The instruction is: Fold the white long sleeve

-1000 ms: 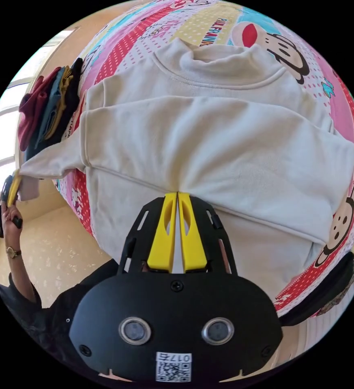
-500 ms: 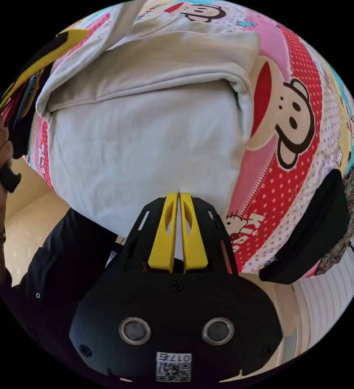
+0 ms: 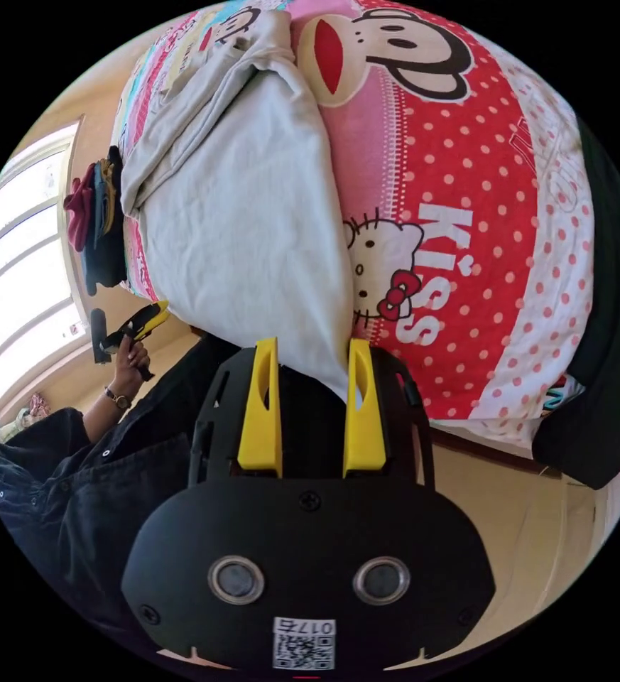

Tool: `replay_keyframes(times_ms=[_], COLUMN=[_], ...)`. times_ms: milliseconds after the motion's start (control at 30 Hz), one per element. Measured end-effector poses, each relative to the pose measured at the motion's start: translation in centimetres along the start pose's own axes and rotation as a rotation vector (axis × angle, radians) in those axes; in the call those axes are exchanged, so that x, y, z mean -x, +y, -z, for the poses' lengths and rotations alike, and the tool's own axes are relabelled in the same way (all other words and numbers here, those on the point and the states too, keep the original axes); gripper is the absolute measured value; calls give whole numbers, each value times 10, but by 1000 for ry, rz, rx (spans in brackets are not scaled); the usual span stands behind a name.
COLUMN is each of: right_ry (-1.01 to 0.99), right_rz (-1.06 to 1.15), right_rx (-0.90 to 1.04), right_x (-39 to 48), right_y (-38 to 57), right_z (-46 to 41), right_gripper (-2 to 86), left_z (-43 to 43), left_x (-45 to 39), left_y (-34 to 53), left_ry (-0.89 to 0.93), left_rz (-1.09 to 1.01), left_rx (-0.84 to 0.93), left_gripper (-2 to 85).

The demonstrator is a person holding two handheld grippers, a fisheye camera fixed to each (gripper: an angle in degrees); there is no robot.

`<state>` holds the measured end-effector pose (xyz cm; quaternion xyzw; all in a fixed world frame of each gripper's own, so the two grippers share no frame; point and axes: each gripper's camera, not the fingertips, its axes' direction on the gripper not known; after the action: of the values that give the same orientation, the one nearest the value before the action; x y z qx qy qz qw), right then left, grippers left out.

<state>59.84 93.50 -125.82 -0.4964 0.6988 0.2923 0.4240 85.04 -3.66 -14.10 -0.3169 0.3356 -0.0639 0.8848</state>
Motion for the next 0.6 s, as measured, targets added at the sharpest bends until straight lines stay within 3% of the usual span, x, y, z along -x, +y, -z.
replay_keyframes(times_ms=[133, 267, 433, 600], right_ry=[2, 25, 67, 120], right_rz=[-27, -36, -67, -66], right_rx=[-33, 3, 99, 133], right_x=[-2, -2, -4, -3], right_y=[17, 33, 51, 48], right_z=[15, 27, 25, 22], right_gripper=[125, 123, 123, 120], left_z=[7, 8, 11, -4], left_x=[19, 53, 87, 90], left_y=[8, 19, 9, -45], left_ry=[106, 117, 42, 152], left_rz=[50, 19, -77, -262], left_rx=[-43, 56, 135, 229], left_gripper=[161, 159, 156, 121])
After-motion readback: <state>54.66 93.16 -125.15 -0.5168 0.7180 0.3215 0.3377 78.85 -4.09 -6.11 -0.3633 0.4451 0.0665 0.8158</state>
